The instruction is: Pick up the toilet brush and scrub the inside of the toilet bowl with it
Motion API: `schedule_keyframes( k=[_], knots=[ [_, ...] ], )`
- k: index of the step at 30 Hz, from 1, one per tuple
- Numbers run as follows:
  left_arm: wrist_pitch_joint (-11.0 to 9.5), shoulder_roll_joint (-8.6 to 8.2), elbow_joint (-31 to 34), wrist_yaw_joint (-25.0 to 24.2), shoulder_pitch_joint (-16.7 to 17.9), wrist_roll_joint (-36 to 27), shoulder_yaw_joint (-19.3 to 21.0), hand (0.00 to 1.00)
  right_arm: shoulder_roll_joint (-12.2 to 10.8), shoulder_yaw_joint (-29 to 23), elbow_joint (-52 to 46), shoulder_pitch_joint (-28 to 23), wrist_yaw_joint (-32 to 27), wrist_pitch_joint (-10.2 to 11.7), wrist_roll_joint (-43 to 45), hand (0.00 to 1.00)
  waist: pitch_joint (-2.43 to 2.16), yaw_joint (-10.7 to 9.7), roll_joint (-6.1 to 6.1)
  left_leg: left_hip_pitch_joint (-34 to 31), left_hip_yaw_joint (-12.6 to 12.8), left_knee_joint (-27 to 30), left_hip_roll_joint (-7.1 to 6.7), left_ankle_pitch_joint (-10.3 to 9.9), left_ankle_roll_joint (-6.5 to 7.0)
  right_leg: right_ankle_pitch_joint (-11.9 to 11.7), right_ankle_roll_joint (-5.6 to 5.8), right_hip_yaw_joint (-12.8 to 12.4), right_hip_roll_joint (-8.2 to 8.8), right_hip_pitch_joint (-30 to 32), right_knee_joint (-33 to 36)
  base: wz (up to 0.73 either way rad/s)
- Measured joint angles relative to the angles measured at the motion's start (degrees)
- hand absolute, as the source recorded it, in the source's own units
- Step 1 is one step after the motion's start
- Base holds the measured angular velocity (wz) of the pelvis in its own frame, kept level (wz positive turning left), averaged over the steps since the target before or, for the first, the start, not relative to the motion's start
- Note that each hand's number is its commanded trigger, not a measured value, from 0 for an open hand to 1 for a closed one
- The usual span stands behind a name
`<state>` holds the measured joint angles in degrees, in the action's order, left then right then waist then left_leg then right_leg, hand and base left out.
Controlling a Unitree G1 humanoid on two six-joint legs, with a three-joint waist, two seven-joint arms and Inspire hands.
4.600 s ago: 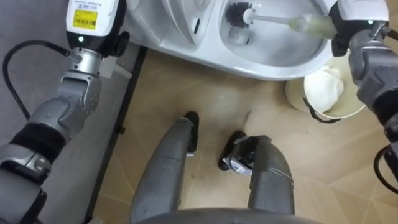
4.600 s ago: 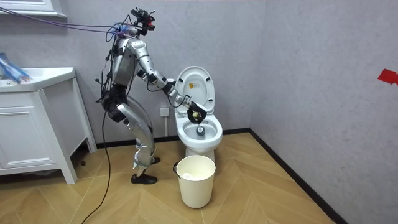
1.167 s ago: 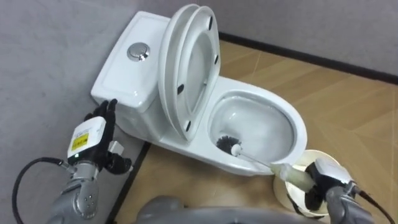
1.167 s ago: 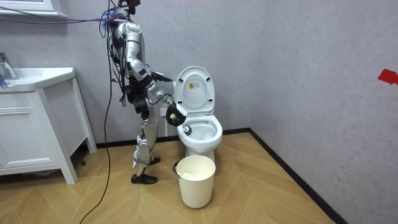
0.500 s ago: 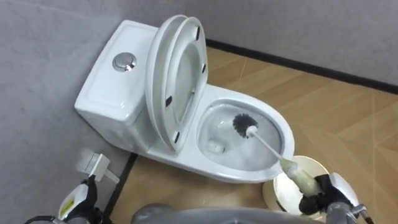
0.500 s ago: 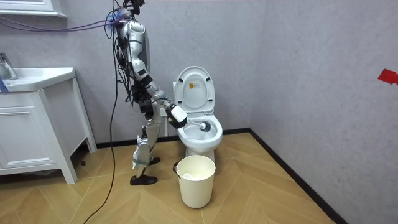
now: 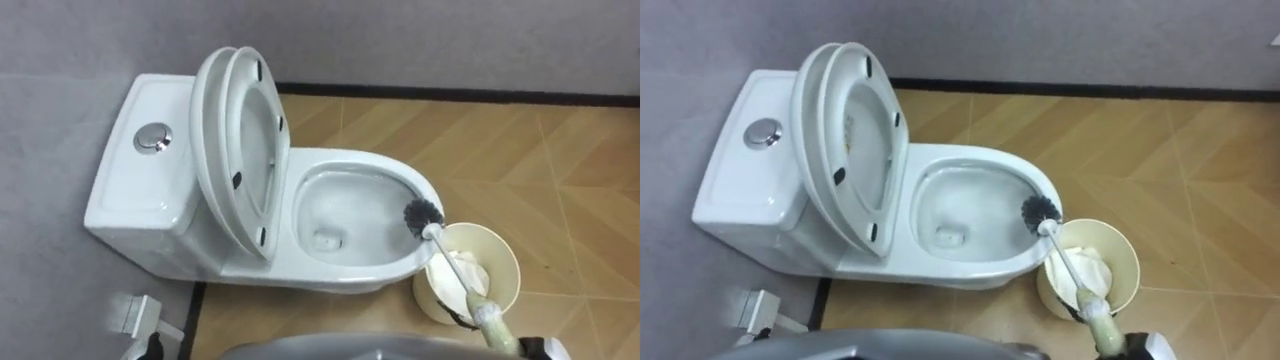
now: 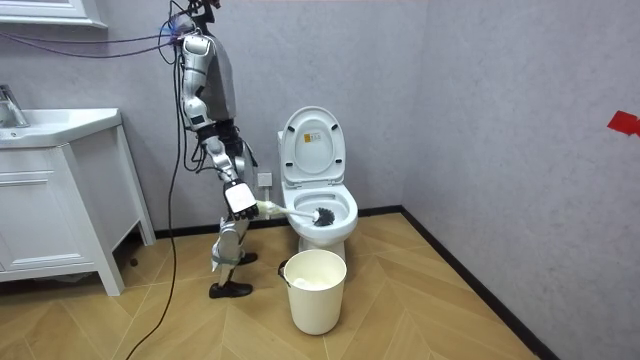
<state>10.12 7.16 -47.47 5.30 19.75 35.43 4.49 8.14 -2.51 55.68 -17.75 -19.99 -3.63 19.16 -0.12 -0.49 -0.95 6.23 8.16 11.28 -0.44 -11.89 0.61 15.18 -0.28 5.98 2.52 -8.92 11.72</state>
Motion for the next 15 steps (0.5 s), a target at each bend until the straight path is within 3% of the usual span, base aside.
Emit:
schedule_keyframes(
  k=[8,15],
  knots=[
    [-0.1,-0.07,-5.1,-1.2,-2.6,-3.0,0.0,0.00,-0.3,0.0,2.7,1.2,0.2,-0.1,3.9,1.00,-0.33,-0.8,-0.01,0.6,1.2,0.0,-0.04,-0.5,0.15,-0.1,0.21,-1.4,0.03,0.2,0.0,-0.12],
    [-0.4,-0.09,-7.7,-2.2,-3.3,-6.8,0.0,0.00,-1.0,0.0,4.2,2.0,0.3,-0.1,4.7,1.00,-0.25,-0.8,0.01,1.4,1.3,0.0,0.04,-0.5,0.15,-0.1,0.19,-2.9,-0.09,-0.1,0.0,-0.09]
  ],
)
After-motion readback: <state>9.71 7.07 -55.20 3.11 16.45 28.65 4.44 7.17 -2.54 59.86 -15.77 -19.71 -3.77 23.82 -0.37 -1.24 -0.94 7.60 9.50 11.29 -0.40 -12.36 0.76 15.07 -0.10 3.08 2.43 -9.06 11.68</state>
